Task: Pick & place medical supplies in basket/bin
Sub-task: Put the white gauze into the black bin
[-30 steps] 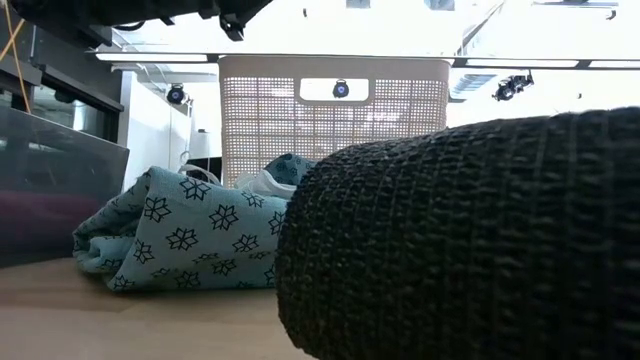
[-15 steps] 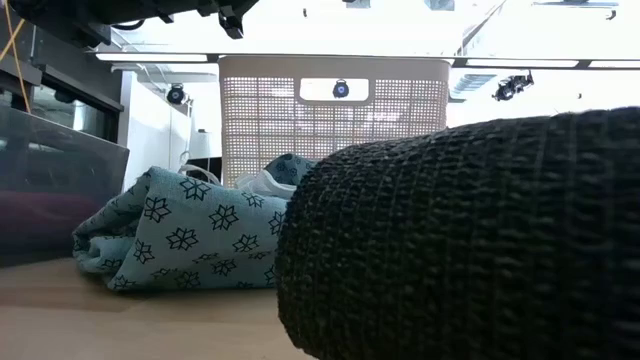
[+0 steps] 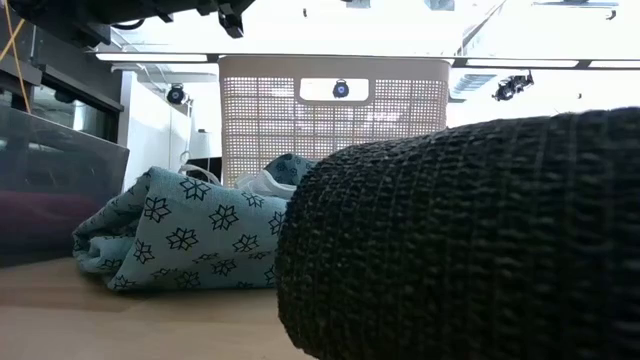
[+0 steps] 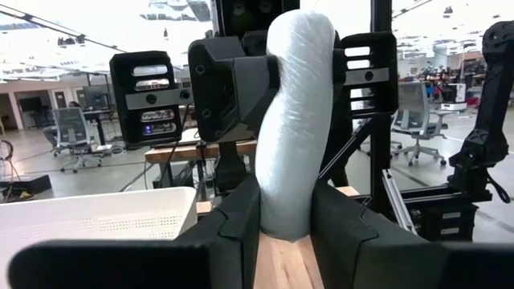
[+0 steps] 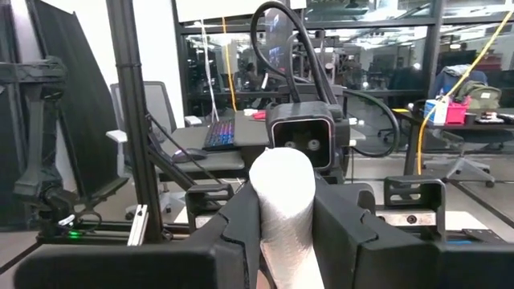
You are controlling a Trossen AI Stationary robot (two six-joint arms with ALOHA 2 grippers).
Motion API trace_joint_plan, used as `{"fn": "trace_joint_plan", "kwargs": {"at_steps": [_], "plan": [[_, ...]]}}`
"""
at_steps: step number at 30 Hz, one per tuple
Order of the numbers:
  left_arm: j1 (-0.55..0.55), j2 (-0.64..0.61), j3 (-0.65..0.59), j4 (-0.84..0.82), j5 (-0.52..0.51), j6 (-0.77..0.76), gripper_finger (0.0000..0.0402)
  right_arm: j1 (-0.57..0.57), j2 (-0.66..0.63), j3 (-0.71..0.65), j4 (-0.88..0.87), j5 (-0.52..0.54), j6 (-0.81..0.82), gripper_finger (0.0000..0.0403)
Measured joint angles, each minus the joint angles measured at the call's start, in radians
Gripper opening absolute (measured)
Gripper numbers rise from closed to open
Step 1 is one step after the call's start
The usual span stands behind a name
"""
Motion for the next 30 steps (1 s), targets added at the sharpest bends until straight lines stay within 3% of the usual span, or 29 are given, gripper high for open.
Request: {"fn": "trace_joint_plan", "kwargs": {"at_steps": [13, 22, 30], "plan": [[0.0, 0.0, 0.0, 0.0, 0.001, 0.0, 0.0083, 0.0, 0.0, 0.0, 0.0, -0.018, -0.001, 0.0084], [0.001, 0.0, 0.0, 0.0, -0.007, 0.0, 0.0083, 0.001, 0.0, 0.0, 0.001, 0.0, 0.001, 0.0152], [-0.026, -0.007, 0.0, -0.001, -0.007, -0.005, 0.0083, 0.001, 0.0, 0.0, -0.057, 0.001, 0.003, 0.0181]]}}
